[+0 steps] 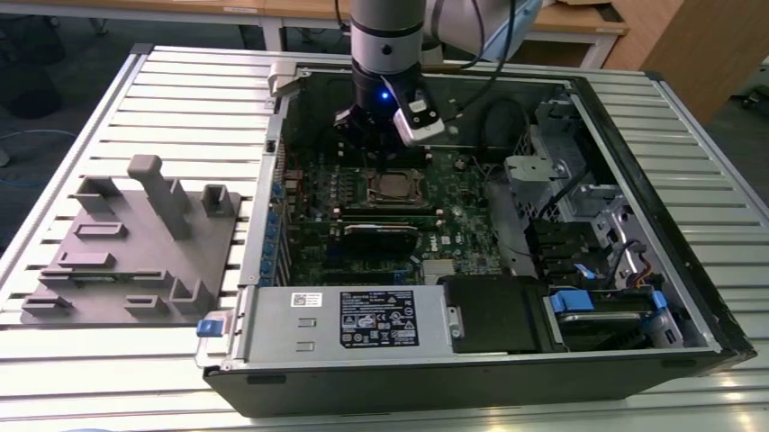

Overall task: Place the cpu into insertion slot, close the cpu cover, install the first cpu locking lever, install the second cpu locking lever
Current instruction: 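Install the first cpu locking lever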

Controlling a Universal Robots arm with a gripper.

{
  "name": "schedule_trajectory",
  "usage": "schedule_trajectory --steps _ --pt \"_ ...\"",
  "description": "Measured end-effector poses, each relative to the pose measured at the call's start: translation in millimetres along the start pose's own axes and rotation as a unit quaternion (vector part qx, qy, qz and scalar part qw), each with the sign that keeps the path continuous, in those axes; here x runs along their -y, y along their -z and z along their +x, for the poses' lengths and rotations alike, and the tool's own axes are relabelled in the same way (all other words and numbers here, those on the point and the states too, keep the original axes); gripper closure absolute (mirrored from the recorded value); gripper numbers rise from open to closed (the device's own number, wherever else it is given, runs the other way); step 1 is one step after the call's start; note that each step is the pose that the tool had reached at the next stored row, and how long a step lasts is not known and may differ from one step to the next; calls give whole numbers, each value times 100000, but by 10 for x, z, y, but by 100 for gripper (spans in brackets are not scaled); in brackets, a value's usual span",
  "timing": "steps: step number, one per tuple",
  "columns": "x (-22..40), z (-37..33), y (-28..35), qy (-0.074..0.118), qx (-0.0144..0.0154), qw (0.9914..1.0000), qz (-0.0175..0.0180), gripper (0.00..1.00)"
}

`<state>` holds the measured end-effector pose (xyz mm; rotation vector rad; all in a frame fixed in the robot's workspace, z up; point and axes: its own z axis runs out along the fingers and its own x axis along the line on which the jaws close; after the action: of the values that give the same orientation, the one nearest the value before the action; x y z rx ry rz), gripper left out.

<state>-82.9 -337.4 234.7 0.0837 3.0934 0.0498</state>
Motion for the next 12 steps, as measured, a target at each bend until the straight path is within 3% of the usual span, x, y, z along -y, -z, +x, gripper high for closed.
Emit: schedule_trajectory --steps 12 --pt "3 59 3 16 320 99999 -23 90"
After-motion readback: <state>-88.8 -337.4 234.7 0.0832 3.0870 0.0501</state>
